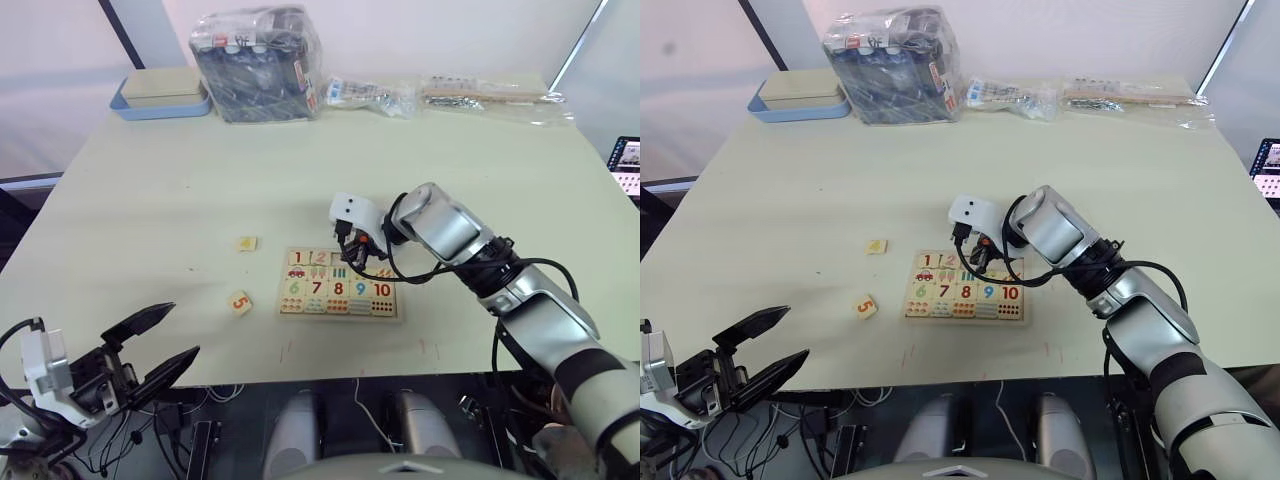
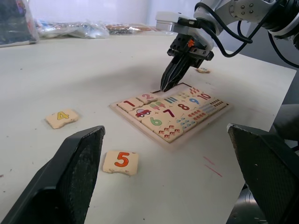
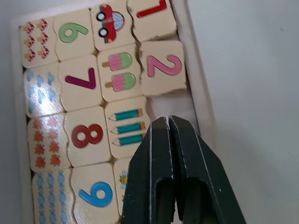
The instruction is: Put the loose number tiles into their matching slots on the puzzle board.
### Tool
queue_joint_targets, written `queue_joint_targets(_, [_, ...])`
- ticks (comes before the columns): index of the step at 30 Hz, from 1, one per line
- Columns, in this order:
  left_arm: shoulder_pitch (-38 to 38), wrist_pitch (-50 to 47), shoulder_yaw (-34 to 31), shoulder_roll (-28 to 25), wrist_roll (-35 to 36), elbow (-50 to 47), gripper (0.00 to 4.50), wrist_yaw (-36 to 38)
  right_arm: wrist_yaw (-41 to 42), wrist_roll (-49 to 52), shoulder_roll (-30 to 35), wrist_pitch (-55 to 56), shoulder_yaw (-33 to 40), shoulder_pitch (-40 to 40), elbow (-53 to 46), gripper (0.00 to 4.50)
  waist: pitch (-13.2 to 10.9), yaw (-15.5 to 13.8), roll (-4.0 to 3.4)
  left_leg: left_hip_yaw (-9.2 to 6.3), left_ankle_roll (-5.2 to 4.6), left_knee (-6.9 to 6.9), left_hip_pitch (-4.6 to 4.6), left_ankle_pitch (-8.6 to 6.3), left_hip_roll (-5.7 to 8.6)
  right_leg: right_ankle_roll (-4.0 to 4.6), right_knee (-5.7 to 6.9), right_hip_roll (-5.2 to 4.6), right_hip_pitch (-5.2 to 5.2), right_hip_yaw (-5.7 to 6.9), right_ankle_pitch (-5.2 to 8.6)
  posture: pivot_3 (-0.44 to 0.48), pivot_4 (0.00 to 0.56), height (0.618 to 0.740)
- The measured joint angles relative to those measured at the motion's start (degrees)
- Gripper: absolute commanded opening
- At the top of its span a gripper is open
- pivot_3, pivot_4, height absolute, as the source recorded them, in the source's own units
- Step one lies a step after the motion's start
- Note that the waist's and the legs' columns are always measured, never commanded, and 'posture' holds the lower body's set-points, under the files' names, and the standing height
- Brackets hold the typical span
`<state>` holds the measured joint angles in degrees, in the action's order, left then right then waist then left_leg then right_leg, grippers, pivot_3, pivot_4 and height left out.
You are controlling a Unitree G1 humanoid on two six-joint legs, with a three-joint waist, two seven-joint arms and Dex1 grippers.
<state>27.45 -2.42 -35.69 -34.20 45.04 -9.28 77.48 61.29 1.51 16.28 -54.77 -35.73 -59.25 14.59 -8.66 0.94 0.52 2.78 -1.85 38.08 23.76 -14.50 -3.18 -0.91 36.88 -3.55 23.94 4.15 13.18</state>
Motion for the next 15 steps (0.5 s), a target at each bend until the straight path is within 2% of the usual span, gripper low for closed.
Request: queue_joint_targets(15, [0.3,0.0,0.0,0.1,0.0,0.0,4.50,-0.2,-0.5,-1.1,-2.4,1.2,-0.4,-0.2,2.8,0.06,0.0,0.0,0.03,0.01,0.01,0.07,-0.03,0.01,-0.01,0.01,0.04,0.00,0.00,-0.11,0.00,0.000,0.150,0.740])
